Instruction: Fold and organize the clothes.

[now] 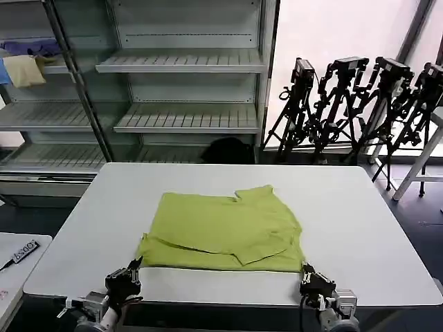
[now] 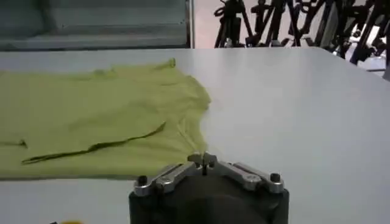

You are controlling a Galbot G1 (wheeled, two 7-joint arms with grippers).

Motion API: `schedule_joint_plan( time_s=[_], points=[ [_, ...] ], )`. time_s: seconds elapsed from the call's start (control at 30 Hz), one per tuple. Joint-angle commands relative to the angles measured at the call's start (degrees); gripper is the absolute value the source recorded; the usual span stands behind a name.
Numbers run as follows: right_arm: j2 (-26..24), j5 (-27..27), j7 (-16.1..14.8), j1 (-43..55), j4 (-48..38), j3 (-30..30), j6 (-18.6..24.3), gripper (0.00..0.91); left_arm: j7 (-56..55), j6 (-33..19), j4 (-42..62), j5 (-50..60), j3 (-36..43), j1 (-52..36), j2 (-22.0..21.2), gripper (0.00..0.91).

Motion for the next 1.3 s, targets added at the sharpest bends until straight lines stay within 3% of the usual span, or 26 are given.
schedule_joint_plan(
  time_s=[0.03,0.5,0.7,0.9,1.3],
  points=[
    [0.35,-0.75,0.06,-1.62,0.96,-0.87,-0.05,0.907,-2.8,-0.66,-1.22,0.16,-0.91,2.31,-0.76,0.907],
    [1.45,0.29,0.52,2.93,3.7,1.16,2.81,0.907,-5.38,-1.26,-4.9,-2.52,-1.71,-2.12,-2.59,0.907],
    [0.82,1.68,-0.62,10.08,6.3,1.84,-0.21,0.907,-4.58,0.2,-8.08,-6.64,-0.45,-7.23,-1.44,0.907],
    [-0.71,1.78,-1.74,23.87,-4.36,-0.59,-0.59,0.907,-3.23,7.43,-1.99,-9.9,1.87,-21.36,1.06,0.907],
    [-0.55,2.34,-2.92,43.98,-28.09,-4.84,-0.84,0.907,0.48,7.69,19.08,-8.64,10.67,-37.98,9.33,0.907]
  ],
)
